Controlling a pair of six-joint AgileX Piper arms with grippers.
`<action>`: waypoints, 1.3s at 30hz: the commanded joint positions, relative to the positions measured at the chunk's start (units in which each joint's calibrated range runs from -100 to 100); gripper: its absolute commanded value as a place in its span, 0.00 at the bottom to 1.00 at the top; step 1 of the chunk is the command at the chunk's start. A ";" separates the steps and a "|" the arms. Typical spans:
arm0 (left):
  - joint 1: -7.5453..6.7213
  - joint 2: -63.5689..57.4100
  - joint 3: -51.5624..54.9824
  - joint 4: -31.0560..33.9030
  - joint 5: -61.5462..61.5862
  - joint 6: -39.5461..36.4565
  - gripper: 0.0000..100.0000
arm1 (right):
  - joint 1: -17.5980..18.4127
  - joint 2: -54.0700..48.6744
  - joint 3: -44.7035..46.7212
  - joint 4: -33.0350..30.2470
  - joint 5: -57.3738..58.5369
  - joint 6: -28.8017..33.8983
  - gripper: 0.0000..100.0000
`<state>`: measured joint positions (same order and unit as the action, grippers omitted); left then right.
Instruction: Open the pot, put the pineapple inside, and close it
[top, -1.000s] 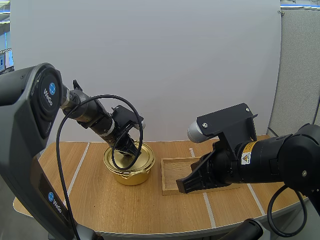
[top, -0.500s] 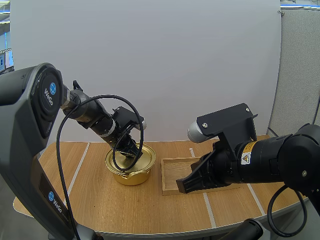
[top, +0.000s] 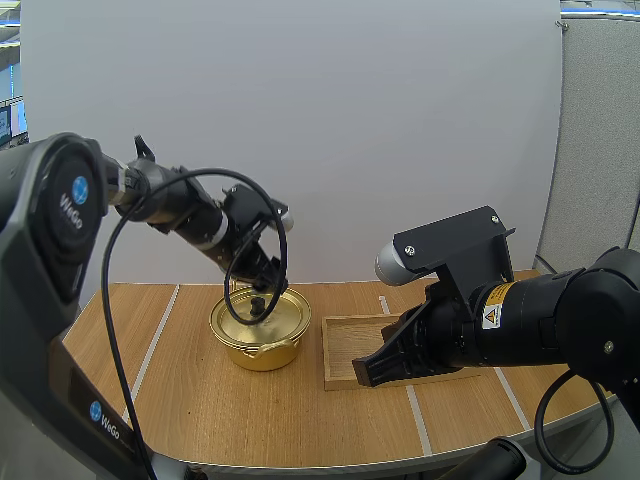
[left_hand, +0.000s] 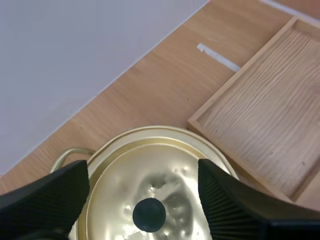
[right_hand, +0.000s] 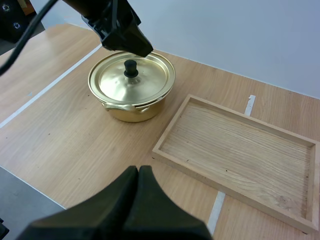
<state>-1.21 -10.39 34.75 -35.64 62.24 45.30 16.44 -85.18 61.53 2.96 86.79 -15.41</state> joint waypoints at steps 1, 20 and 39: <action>-0.07 -4.27 -2.47 0.43 4.41 -1.63 1.00 | -0.19 -0.39 -0.17 -0.32 -0.27 -0.54 0.00; -0.07 -34.55 -5.56 2.01 15.68 -6.27 1.00 | -0.19 -0.39 -0.17 -0.84 -0.27 -0.54 0.00; -0.07 -56.61 -5.56 12.60 37.36 -22.52 1.00 | -1.46 -1.56 -0.29 -1.53 -0.92 -0.54 0.00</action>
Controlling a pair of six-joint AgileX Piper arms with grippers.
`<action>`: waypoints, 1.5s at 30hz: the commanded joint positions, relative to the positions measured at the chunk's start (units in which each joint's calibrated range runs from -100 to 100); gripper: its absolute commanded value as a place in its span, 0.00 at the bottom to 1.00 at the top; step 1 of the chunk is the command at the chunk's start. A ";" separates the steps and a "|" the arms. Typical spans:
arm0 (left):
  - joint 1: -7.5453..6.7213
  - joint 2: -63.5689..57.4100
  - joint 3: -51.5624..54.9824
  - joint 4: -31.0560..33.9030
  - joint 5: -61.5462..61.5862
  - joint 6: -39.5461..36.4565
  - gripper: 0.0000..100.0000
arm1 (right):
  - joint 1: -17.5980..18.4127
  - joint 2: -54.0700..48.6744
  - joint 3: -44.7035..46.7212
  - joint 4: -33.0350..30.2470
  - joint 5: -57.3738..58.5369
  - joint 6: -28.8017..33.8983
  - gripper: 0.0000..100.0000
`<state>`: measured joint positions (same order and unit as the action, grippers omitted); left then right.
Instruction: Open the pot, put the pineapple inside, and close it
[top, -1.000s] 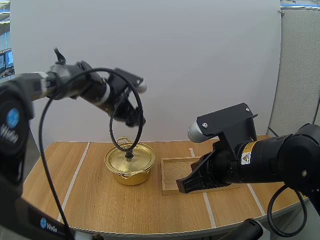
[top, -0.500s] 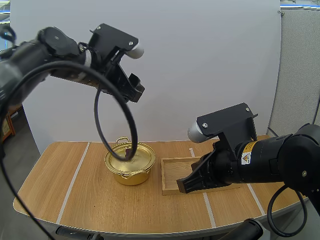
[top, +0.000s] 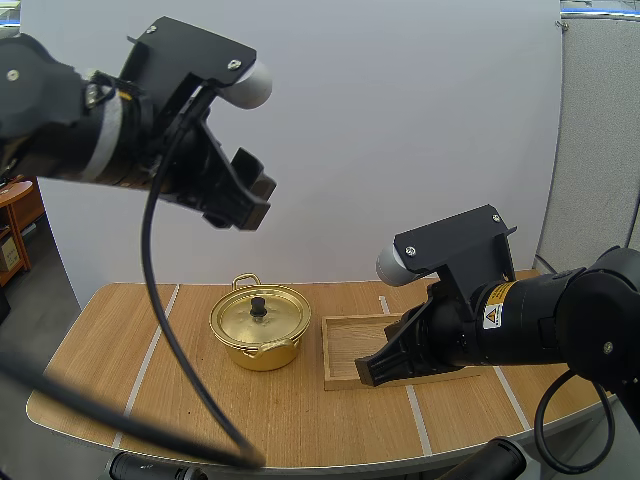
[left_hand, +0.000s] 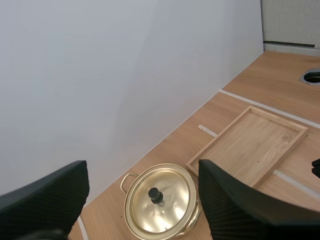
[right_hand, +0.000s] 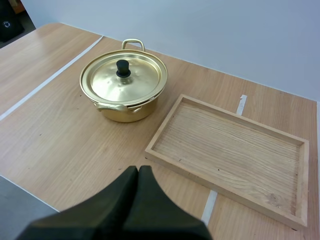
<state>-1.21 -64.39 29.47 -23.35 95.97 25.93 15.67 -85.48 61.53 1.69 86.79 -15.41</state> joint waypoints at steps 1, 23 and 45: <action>-0.07 -3.71 -0.28 0.18 4.03 -3.54 1.00 | -0.92 -1.76 -0.29 -0.26 -0.92 -0.54 0.00; -0.07 -25.19 5.33 0.10 4.03 -5.09 0.00 | -4.96 -10.80 -0.29 -0.26 -0.73 -0.54 0.00; -0.07 -35.61 33.01 20.76 -34.92 -38.56 0.00 | -8.18 -14.52 0.09 -2.87 -16.50 -0.54 0.00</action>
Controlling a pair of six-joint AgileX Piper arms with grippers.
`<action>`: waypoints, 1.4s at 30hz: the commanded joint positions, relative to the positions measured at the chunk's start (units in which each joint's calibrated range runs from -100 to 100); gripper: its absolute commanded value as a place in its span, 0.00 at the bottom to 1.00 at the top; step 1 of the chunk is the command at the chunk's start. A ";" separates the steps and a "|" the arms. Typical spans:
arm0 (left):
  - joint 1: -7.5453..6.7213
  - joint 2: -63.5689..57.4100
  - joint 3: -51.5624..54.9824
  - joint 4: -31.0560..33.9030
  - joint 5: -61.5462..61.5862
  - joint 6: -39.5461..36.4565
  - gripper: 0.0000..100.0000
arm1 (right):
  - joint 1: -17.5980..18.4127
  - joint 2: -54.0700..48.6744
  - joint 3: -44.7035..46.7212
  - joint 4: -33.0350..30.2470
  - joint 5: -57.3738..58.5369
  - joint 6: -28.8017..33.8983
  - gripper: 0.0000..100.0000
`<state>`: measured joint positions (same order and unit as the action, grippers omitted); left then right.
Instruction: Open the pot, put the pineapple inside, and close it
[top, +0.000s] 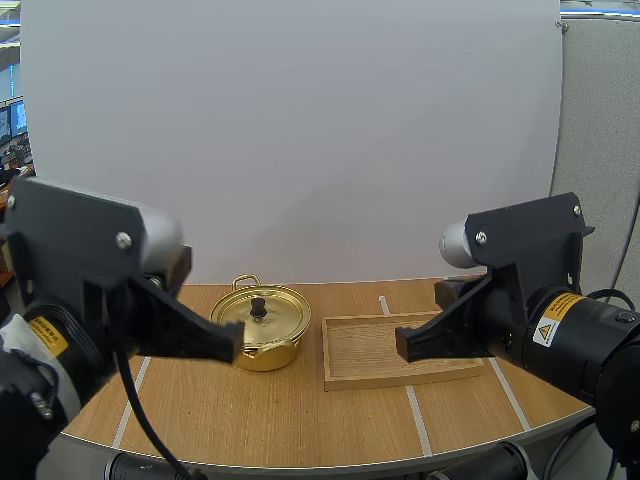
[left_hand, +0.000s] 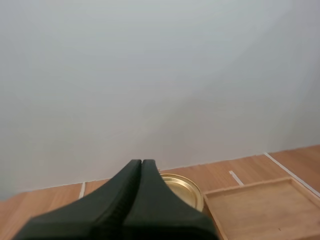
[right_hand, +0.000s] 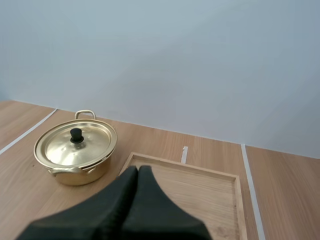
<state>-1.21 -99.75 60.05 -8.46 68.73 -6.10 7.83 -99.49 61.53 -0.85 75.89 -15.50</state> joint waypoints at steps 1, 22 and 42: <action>-0.07 -0.25 3.86 8.05 -11.87 -7.88 0.00 | -0.34 -0.51 0.49 -0.33 -8.23 -0.45 0.00; -0.07 -0.25 38.77 15.89 -60.88 -10.20 0.00 | -0.89 -0.51 33.91 -1.25 -50.78 -0.45 0.00; -0.07 -0.25 39.95 14.18 -38.06 -14.42 0.00 | -6.00 -0.51 38.47 -1.67 -44.66 -0.45 0.00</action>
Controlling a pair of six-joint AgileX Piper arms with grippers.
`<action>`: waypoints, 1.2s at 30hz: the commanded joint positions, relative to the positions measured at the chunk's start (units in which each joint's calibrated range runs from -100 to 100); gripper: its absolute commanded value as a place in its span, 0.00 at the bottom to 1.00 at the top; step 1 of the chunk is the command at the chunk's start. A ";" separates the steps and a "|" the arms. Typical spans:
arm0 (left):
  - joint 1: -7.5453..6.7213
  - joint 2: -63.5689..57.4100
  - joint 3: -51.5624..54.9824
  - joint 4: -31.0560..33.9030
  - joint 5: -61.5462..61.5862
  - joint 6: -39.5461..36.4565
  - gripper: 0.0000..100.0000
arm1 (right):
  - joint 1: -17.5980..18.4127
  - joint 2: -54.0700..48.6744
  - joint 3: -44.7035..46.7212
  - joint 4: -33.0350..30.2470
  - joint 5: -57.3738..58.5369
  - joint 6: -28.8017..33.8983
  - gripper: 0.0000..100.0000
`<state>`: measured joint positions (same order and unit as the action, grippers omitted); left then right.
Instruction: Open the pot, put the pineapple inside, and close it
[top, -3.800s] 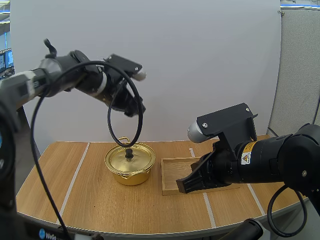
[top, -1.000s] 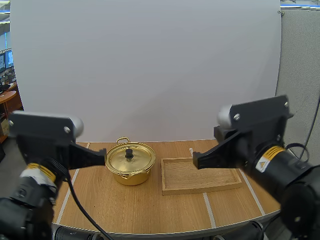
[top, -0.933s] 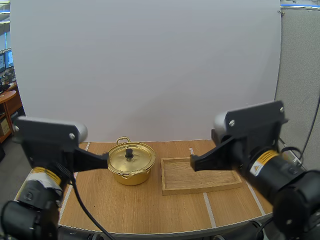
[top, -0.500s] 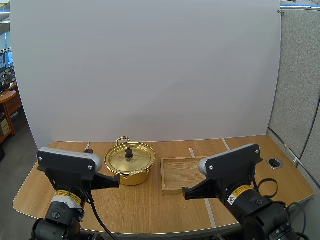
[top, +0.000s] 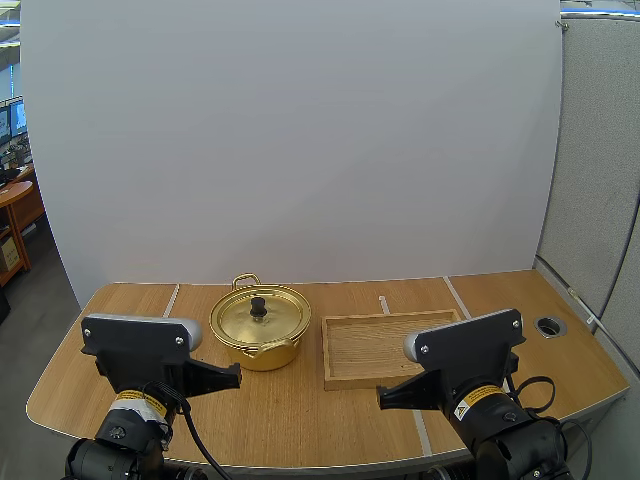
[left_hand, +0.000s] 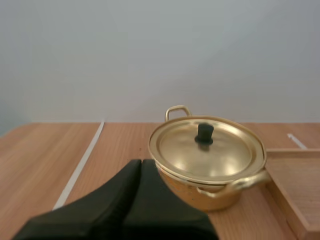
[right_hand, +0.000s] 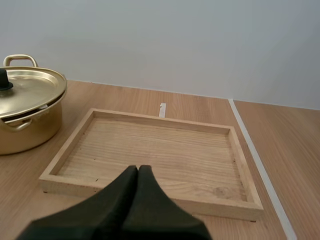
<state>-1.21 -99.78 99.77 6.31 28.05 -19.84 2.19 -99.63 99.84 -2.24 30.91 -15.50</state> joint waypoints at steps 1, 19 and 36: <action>-0.07 -0.22 0.23 -0.59 2.64 -0.92 0.00 | -0.35 -0.37 0.16 -0.28 0.32 -0.45 0.00; -0.07 -0.22 0.23 -0.30 2.58 -2.90 0.00 | -0.41 -0.37 0.16 -0.28 0.29 -0.45 0.00; -0.07 -0.22 0.23 -0.30 2.58 -2.90 0.00 | -0.41 -0.37 0.16 -0.28 0.29 -0.45 0.00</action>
<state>-1.21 -99.78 99.87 6.32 31.23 -22.46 2.04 -99.63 99.84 -2.24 31.44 -15.50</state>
